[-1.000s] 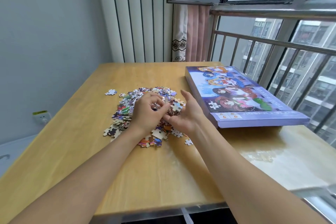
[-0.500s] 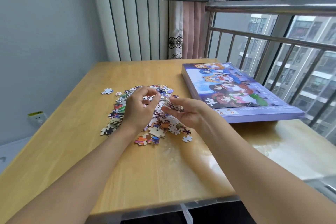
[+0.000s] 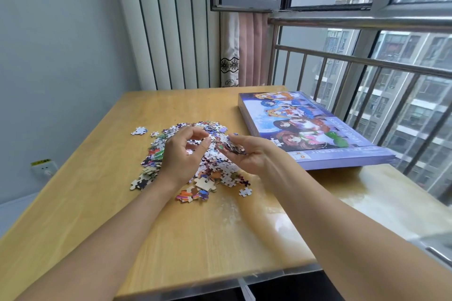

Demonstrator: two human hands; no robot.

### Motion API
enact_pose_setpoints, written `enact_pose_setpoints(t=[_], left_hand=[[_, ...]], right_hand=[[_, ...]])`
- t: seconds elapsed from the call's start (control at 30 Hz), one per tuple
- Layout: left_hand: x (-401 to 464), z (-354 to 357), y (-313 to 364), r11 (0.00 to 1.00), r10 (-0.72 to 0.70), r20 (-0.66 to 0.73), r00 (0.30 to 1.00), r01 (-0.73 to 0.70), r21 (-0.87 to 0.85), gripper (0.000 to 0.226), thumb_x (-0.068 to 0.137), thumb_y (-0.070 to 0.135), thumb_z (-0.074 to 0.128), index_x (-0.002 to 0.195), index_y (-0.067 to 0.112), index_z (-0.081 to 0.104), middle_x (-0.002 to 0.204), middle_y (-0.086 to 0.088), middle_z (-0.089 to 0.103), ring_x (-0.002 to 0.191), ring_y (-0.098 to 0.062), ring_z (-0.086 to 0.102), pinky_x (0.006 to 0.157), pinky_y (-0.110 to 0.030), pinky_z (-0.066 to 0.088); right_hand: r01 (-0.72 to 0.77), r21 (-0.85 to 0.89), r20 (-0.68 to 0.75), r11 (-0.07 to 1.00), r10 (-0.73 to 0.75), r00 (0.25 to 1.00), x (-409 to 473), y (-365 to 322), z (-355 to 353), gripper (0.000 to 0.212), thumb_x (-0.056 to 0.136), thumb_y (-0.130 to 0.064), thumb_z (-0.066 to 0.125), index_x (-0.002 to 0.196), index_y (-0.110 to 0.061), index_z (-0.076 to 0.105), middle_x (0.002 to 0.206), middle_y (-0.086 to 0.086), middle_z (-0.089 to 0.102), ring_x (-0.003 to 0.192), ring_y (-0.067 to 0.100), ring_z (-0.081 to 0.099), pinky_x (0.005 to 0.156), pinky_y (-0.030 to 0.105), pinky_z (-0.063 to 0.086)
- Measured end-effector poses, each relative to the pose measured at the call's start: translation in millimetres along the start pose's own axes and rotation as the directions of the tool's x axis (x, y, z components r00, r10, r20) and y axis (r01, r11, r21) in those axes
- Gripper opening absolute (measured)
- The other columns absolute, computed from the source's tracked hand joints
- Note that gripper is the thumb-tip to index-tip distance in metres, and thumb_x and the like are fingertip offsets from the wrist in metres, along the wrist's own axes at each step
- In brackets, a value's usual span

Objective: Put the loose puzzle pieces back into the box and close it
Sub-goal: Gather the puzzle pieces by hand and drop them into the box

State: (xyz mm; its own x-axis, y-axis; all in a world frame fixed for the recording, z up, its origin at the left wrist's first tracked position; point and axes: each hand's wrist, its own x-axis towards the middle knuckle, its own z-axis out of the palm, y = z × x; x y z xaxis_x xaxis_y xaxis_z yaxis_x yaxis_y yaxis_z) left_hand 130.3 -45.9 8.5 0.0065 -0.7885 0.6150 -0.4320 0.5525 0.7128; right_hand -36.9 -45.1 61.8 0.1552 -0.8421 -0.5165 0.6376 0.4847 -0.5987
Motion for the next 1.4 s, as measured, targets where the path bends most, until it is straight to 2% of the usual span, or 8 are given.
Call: enact_pose_setpoints(t=[0.27, 0.53, 0.7, 0.77, 0.83, 0.97, 1.2, 1.4], left_hand=[[-0.6, -0.9, -0.1, 0.996, 0.058, 0.05, 0.997, -0.061, 0.072, 0.008, 0.09, 0.019, 0.073, 0.097, 0.021, 0.07, 0.099, 0.01, 0.068, 0.097, -0.006, 0.064, 0.084, -0.032, 0.056], [16.6, 53.1, 28.3, 0.893, 0.079, 0.555, 0.828, -0.307, 0.33, 0.082, 0.07, 0.058, 0.078, 0.138, 0.024, 0.049, 0.135, 0.007, 0.051, 0.126, -0.013, 0.044, 0.104, -0.029, 0.039], [22.2, 108.2, 64.9, 0.885, 0.145, 0.542, 0.828, -0.353, 0.304, 0.035, 0.077, 0.046, 0.063, 0.105, 0.026, 0.071, 0.084, 0.0, 0.066, 0.076, -0.021, 0.061, 0.063, -0.031, 0.046], [25.9, 122.2, 63.9, 0.916, 0.143, 0.478, 0.867, -0.299, 0.268, 0.04, 0.089, 0.052, 0.053, 0.083, 0.017, 0.07, 0.069, 0.001, 0.063, 0.062, -0.02, 0.058, 0.057, -0.033, 0.043], [29.5, 132.0, 59.7, 0.971, 0.077, 0.344, 0.936, -0.149, 0.189, 0.052, 0.089, 0.052, 0.04, 0.08, 0.007, 0.065, 0.072, -0.008, 0.067, 0.066, -0.027, 0.063, 0.058, -0.039, 0.048], [55.0, 130.6, 67.2, 0.989, -0.038, 0.277, 0.96, -0.004, 0.151, 0.017, 0.089, 0.018, 0.059, 0.072, 0.021, 0.062, 0.072, 0.002, 0.065, 0.066, -0.013, 0.055, 0.06, -0.032, 0.048], [94.9, 118.6, 85.1, 0.989, -0.146, 0.215, 0.966, 0.15, 0.0, 0.03, 0.086, 0.045, 0.075, 0.1, 0.019, 0.079, 0.094, 0.006, 0.077, 0.093, -0.014, 0.071, 0.088, -0.036, 0.057], [104.5, 108.1, 96.3, 0.989, -0.116, 0.249, 0.962, 0.135, -0.064, 0.024, 0.091, 0.044, 0.071, 0.107, 0.027, 0.078, 0.099, 0.013, 0.076, 0.101, -0.011, 0.069, 0.096, -0.038, 0.054]], right_hand=[[0.062, -0.056, 0.059, 0.996, -0.059, 0.997, -12.2, -12.6, -1.8, 0.012, 0.096, 0.016, 0.048, 0.096, 0.006, 0.054, 0.101, 0.027, 0.052, 0.087, 0.032, 0.062, 0.093, 0.038, 0.054], [0.127, -0.132, 0.102, 0.983, -0.114, 0.988, -49.2, -59.9, -15.4, 0.007, 0.099, 0.011, 0.048, 0.102, 0.011, 0.054, 0.097, 0.026, 0.057, 0.078, 0.032, 0.065, 0.067, 0.037, 0.06], [0.18, -0.095, 0.097, 0.979, -0.171, 0.98, -72.8, -80.3, -29.8, 0.023, 0.095, 0.013, 0.053, 0.118, 0.017, 0.052, 0.115, 0.03, 0.055, 0.103, 0.032, 0.065, 0.096, 0.036, 0.056], [0.195, -0.075, 0.119, 0.978, -0.185, 0.976, -80.3, -81.2, -34.4, 0.028, 0.093, 0.014, 0.056, 0.12, 0.017, 0.052, 0.128, 0.031, 0.051, 0.112, 0.034, 0.064, 0.089, 0.037, 0.06], [0.216, -0.093, 0.156, 0.972, -0.2, 0.967, -87.0, -78.3, -36.6, 0.033, 0.093, 0.014, 0.055, 0.126, 0.016, 0.051, 0.134, 0.029, 0.05, 0.114, 0.033, 0.062, 0.079, 0.038, 0.062], [0.22, -0.091, 0.204, 0.971, -0.198, 0.959, -97.6, -65.7, -47.2, 0.026, 0.095, 0.014, 0.051, 0.121, 0.017, 0.051, 0.128, 0.03, 0.054, 0.109, 0.033, 0.063, 0.092, 0.041, 0.056], [0.246, 0.139, -0.029, 0.959, -0.245, 0.969, -81.8, -86.6, -80.8, 0.014, 0.097, 0.015, 0.047, 0.098, 0.003, 0.055, 0.104, 0.025, 0.052, 0.087, 0.031, 0.06, 0.094, 0.04, 0.052], [0.249, 0.103, -0.153, 0.963, -0.232, 0.961, -62.6, -123.7, -81.4, 0.008, 0.1, 0.006, 0.049, 0.102, 0.01, 0.056, 0.123, 0.021, 0.053, 0.117, 0.029, 0.059, 0.105, 0.038, 0.049]])
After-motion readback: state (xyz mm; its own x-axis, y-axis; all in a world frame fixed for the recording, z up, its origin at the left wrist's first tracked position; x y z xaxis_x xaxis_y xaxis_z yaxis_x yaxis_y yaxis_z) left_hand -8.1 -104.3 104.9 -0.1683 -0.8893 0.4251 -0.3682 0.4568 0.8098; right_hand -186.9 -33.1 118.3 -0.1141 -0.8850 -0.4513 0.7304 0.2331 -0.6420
